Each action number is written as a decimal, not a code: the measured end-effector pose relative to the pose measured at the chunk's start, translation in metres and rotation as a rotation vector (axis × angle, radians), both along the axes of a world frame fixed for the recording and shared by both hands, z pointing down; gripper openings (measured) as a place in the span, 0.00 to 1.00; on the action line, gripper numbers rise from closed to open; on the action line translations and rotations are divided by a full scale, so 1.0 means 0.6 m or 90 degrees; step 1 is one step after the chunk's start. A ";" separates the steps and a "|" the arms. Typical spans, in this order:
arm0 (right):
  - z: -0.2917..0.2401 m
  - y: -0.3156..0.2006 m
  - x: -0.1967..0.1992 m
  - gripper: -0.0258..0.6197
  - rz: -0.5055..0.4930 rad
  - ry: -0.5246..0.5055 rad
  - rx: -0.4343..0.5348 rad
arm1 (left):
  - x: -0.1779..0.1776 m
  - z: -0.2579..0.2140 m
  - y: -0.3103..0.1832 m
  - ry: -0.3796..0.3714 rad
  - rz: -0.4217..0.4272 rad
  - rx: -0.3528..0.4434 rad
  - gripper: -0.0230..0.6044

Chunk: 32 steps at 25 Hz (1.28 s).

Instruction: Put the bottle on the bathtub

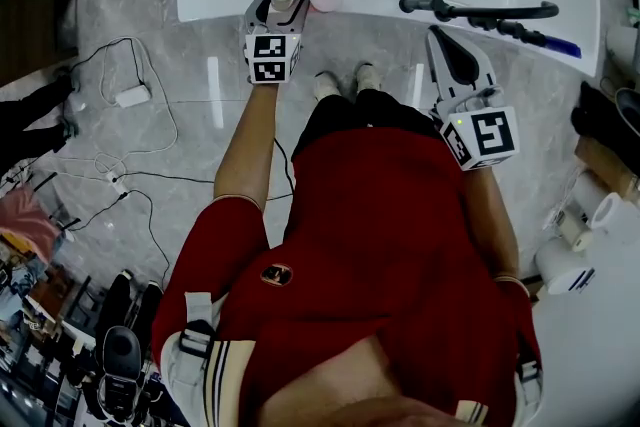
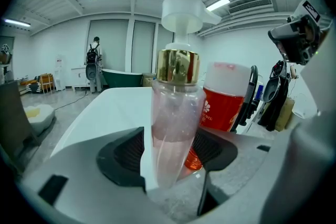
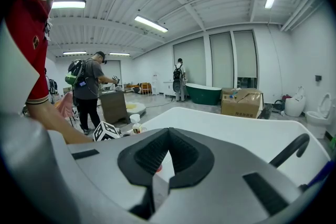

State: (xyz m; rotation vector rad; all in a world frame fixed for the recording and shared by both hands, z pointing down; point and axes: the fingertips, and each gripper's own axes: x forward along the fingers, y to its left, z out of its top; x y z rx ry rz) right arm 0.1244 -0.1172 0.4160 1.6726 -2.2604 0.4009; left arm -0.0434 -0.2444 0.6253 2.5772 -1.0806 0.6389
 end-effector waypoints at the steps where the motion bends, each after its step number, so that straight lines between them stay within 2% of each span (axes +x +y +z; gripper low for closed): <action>1: 0.000 0.002 0.000 0.04 -0.001 -0.002 0.002 | -0.001 -0.001 0.004 -0.002 0.001 0.000 0.47; 9: -0.003 0.008 -0.012 0.04 -0.022 -0.013 0.011 | -0.025 -0.029 0.033 -0.004 -0.014 0.016 0.48; 18: -0.016 0.010 -0.036 0.04 -0.055 -0.040 0.032 | -0.045 -0.106 0.091 0.018 -0.033 0.045 0.47; 21: -0.030 0.024 -0.037 0.04 -0.072 -0.055 0.044 | -0.034 -0.167 0.124 0.043 -0.041 0.066 0.47; 27: -0.045 0.030 -0.051 0.04 -0.102 -0.085 0.072 | -0.008 -0.277 0.170 0.125 -0.053 0.099 0.44; 32: -0.059 0.032 -0.068 0.04 -0.120 -0.105 0.092 | 0.006 -0.346 0.201 0.145 -0.030 0.136 0.38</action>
